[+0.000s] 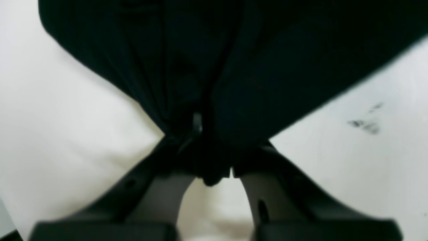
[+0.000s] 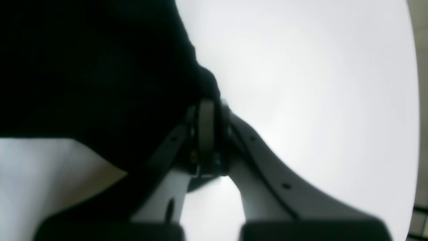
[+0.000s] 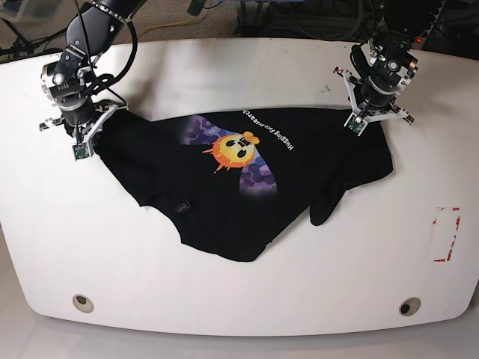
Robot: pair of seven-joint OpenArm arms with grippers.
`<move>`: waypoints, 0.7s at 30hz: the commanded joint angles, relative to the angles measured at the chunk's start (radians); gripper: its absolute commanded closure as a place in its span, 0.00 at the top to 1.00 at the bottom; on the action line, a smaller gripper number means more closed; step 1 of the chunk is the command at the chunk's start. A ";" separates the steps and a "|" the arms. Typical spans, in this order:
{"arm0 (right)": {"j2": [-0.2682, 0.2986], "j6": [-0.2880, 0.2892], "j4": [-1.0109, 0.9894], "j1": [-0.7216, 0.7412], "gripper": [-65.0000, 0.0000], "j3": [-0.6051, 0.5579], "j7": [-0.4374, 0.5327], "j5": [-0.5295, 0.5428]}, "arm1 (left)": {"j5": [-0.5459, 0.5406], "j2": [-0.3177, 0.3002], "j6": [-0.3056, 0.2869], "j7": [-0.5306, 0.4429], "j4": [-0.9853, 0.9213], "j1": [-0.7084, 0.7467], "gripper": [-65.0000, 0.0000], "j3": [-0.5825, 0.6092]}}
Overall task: Fold the T-shirt properly
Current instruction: 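Spread the T-shirt flat on the table with both grippers, then release and move the right gripper to the T-shirt's hem corner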
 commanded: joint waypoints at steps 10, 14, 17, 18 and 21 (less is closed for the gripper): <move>-0.046 -0.010 0.026 -0.049 0.39 0.036 0.020 0.001 | 0.004 0.005 -0.021 -0.006 0.018 -0.002 0.82 -0.013; -0.065 -0.010 0.078 -0.074 0.63 0.036 0.020 0.010 | 0.002 0.005 -0.021 -0.009 0.019 -0.005 0.86 -0.019; -0.083 -0.010 0.128 -0.089 0.70 0.050 0.020 0.069 | 0.002 0.004 -0.021 -0.009 0.052 -0.009 0.81 -0.033; -0.082 -0.010 0.135 -0.092 0.71 0.056 0.020 0.098 | 0.002 0.005 -0.021 -0.009 0.070 -0.007 0.81 -0.047; -0.077 -0.010 0.131 -0.074 0.71 0.056 0.020 0.141 | 0.002 0.028 -0.021 -0.009 0.088 -0.009 0.81 -0.062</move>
